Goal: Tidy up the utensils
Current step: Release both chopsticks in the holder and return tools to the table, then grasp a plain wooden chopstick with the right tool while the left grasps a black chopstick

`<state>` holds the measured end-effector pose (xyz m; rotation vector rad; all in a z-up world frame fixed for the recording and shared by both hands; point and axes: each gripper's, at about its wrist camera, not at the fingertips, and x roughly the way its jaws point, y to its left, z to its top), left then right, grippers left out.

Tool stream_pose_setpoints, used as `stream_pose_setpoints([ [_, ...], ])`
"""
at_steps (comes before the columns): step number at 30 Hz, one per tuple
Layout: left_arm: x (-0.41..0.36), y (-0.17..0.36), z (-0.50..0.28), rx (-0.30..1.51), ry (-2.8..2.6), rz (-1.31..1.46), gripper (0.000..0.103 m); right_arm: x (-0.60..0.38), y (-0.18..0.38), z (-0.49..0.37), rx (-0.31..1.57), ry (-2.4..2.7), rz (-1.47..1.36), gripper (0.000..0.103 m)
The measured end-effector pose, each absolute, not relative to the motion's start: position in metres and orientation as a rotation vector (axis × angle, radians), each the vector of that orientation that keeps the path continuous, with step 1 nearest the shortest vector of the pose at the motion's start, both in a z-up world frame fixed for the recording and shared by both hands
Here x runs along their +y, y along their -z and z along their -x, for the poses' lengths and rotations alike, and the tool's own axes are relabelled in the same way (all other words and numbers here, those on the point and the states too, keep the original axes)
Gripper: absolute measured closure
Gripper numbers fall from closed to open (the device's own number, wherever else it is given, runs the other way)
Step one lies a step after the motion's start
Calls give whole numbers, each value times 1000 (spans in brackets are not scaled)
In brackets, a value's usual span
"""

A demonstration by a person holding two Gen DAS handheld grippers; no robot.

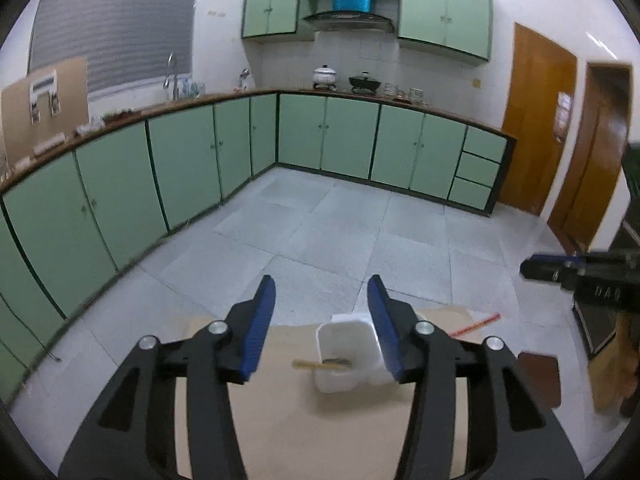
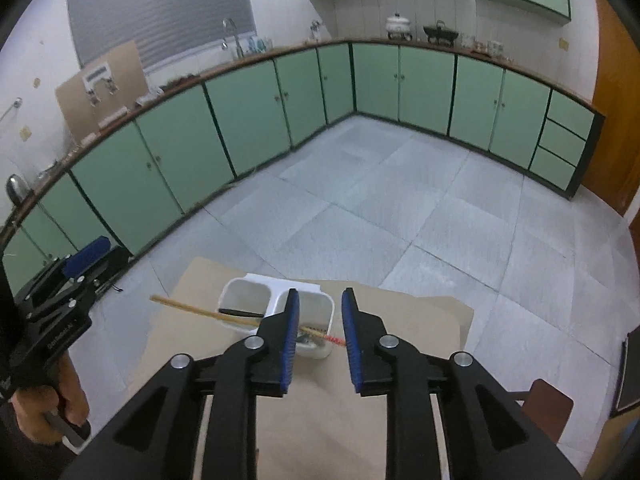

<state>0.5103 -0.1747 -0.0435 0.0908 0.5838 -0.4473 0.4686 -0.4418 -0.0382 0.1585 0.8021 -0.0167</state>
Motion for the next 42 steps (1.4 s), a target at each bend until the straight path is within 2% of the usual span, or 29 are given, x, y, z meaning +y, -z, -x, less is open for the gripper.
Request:
stream_pose_setpoints([
  [4,-154,41,-452,551,478,-146,36,-429,33,-405,723,-16,-124,68],
  [6,-139,54,-414,538,502,-171,31,-418,44,-365,680,-32,-104,67],
  [9,-117,87,-361,537,523,-191,29,-391,89,-297,650,-42,-59,67],
  [15,-73,185,-245,572,543,-139,27,-326,232,-174,727,-63,-69,67],
  [20,-61,252,-196,661,535,-134,27,-285,304,-127,819,-92,-91,68],
  [30,-48,297,-180,753,508,-140,29,-255,314,-135,799,-101,4,68],
  [31,-50,300,-179,758,513,-143,29,-256,314,-136,797,-99,9,70],
  [33,-54,302,-179,758,517,-158,29,-259,315,-138,796,-91,5,83],
  [34,-56,304,-180,763,523,-158,29,-263,315,-139,795,-81,-3,94],
  [42,-85,318,-176,804,551,-197,30,-300,315,-137,797,-18,-72,96],
])
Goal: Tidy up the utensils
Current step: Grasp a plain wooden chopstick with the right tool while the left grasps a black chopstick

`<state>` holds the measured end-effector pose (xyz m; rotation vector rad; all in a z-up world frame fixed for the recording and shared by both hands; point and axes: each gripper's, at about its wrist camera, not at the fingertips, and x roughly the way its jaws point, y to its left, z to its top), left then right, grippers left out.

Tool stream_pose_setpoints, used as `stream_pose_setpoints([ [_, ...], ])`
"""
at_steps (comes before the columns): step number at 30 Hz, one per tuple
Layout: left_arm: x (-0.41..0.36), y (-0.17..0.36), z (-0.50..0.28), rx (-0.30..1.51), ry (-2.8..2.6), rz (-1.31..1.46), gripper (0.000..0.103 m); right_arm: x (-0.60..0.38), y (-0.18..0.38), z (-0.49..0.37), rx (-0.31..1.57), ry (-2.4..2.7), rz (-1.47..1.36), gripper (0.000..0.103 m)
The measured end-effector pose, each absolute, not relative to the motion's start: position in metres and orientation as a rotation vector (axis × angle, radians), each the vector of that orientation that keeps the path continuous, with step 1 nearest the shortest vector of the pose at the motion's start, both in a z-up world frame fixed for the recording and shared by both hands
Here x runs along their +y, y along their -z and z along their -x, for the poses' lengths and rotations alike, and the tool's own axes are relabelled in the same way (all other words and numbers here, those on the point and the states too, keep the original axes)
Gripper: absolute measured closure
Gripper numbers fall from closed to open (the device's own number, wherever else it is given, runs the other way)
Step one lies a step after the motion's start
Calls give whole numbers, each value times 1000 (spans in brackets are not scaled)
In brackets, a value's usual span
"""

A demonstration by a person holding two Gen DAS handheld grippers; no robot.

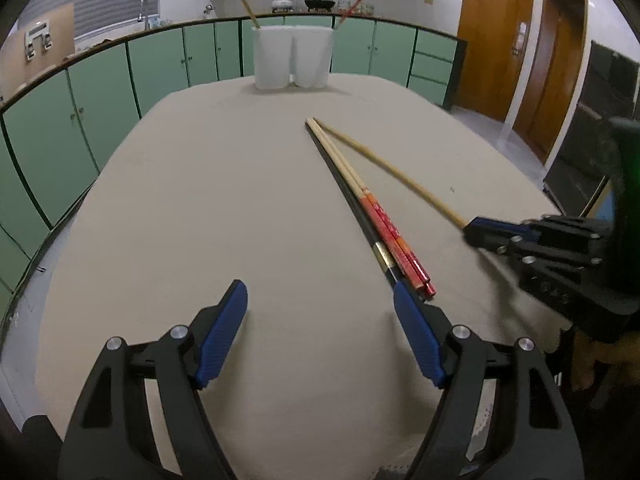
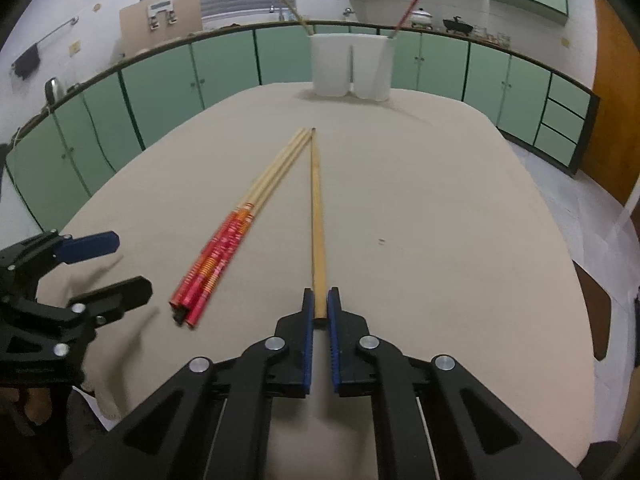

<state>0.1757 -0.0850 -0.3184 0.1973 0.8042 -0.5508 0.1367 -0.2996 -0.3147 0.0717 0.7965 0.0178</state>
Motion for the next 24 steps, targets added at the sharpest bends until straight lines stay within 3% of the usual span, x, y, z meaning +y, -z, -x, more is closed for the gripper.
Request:
stream_pose_setpoints([
  [24,-132,324,-171,816,561,-249,30,-319,315,-135,797,4,-127,96],
])
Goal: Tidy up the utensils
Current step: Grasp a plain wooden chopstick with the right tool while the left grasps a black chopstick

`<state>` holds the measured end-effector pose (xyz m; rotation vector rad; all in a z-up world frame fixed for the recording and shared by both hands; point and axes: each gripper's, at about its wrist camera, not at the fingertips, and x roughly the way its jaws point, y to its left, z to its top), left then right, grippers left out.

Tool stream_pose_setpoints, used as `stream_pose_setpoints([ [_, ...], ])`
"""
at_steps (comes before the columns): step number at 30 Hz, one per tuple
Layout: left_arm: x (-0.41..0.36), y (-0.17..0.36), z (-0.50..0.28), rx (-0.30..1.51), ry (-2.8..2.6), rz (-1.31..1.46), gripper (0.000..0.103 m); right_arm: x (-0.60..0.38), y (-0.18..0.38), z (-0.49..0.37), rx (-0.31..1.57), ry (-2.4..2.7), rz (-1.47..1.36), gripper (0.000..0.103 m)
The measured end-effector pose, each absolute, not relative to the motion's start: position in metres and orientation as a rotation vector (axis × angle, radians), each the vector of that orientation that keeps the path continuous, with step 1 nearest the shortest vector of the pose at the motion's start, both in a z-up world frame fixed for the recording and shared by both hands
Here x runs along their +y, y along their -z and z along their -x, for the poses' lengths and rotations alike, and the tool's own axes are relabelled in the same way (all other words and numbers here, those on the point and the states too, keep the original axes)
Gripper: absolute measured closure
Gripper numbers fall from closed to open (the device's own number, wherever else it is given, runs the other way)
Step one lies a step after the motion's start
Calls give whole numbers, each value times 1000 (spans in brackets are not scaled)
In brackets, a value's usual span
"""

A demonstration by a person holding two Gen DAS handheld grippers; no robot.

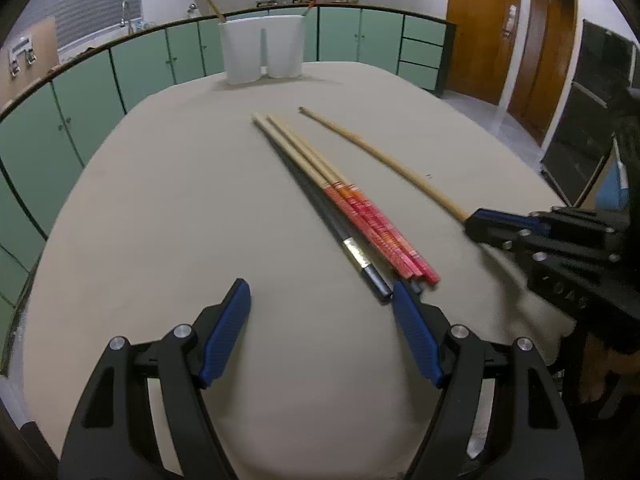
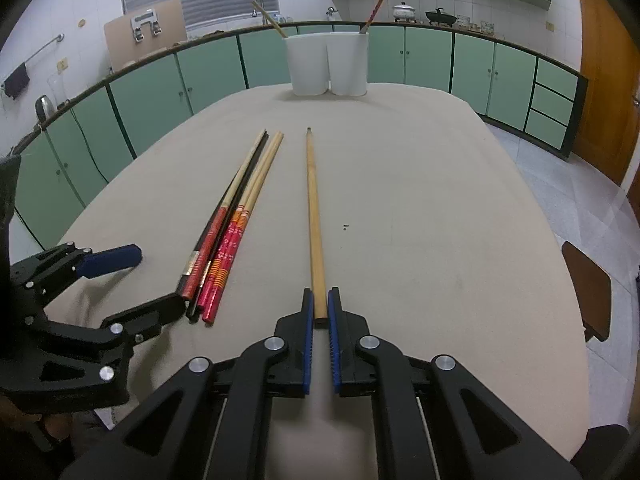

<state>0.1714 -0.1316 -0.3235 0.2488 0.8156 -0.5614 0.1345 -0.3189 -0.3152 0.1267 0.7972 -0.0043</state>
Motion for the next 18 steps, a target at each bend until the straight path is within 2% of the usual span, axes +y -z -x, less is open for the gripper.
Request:
stream_pose_setpoints([
  [7,-108,320,-184,839,472,-182,33,-319,316,-134,792,6,-132,96],
  [12,-119,316,-184,807,493,-211,35,-315,316,-135,785,6,-125,95],
  [14,-125,318,-184,798,484,-227,56,-315,317,-134,781,16,-121,95],
  [15,-125,320,-185,803,482,-222,80,-315,317,-134,779,21,-120,95],
  [16,-124,320,-186,793,467,-211,94,-316,317,-134,777,32,-121,95],
  [18,-119,320,-185,784,436,-193,97,-316,316,-132,763,83,-114,95],
])
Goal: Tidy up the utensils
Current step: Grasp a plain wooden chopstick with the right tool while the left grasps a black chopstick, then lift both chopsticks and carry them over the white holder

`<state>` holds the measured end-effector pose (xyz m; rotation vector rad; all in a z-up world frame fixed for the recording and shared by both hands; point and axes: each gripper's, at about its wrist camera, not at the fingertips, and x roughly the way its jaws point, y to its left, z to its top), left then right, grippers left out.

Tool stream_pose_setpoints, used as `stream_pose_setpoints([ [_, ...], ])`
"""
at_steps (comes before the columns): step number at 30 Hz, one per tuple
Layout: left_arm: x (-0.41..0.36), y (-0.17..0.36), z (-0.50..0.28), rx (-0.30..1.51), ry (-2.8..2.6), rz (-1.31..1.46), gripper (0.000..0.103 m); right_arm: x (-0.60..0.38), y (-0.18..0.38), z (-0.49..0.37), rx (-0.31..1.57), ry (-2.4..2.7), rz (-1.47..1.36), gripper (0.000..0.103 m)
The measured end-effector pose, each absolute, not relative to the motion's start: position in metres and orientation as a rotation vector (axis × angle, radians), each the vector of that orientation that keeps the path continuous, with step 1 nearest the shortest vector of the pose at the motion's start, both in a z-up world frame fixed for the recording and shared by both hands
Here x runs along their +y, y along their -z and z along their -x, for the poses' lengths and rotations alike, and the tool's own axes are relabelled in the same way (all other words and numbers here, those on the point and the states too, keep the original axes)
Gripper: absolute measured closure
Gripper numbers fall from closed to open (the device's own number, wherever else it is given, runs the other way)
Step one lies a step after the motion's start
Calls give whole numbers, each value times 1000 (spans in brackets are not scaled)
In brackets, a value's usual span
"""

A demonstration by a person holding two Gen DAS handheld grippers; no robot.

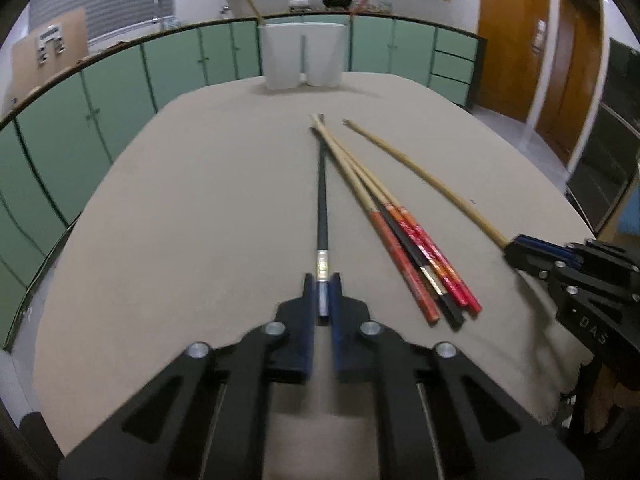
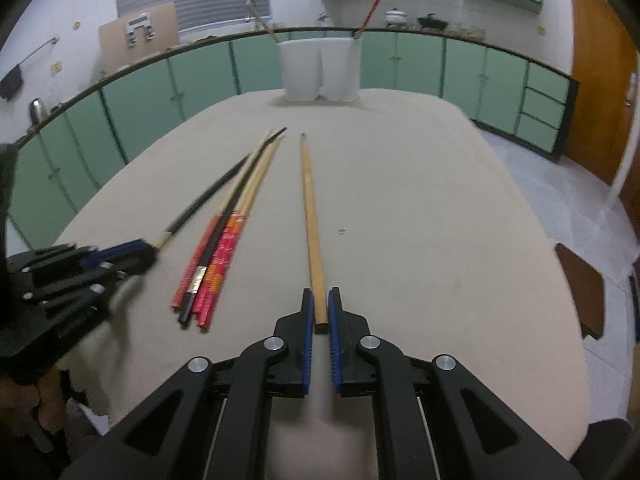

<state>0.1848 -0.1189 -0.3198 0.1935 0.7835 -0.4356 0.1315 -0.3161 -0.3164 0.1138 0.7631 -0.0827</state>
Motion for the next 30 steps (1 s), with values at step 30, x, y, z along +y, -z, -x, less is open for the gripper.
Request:
stream_pose_setpoints([
  [30,-74,196,-209,685,401,-53,97,-342,183,-142,667,40,-111,96],
])
